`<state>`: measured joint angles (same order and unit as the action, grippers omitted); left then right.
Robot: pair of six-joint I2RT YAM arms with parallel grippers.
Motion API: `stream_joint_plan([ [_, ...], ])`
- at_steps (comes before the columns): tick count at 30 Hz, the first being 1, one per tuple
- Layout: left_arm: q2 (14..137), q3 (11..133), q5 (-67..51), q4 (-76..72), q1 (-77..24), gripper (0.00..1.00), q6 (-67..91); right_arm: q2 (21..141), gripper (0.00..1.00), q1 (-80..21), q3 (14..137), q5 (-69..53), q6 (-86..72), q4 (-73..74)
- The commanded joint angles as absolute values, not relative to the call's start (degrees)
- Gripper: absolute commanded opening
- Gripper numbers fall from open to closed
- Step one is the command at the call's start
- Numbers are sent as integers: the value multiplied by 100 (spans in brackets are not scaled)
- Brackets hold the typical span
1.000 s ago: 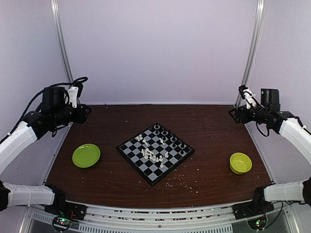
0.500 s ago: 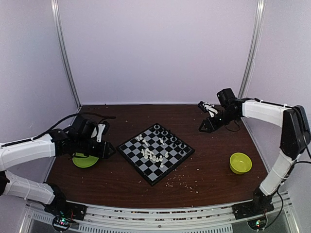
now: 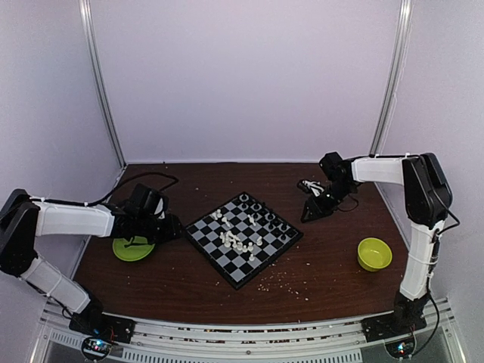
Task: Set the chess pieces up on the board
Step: Move the chessboard to the center of the board.
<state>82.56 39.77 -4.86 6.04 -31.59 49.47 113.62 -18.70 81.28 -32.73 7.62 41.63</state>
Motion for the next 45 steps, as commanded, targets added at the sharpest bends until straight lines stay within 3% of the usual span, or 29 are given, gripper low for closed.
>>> stream_joint_plan([
  [1,8549,4156,-593,-105,-2981,42,5196,11594,36,-1952,8393,-3425,563,4475],
  [15,9298,4577,-614,-258,-2673,39,5005,12175,33,-2074,8833,-3516,455,4764],
  [28,9607,4887,-743,-79,-2653,34,4653,11905,26,-2109,8347,-3712,538,4674],
  [31,9667,4916,-646,32,-2648,35,4700,11827,25,-2107,8198,-3752,571,4608],
  [37,9717,4996,-286,263,-2653,47,4801,11679,24,-2109,7996,-3805,597,4558],
  [45,10176,5257,-830,-89,-2653,44,4725,11539,23,-2115,7785,-3981,675,4542],
])
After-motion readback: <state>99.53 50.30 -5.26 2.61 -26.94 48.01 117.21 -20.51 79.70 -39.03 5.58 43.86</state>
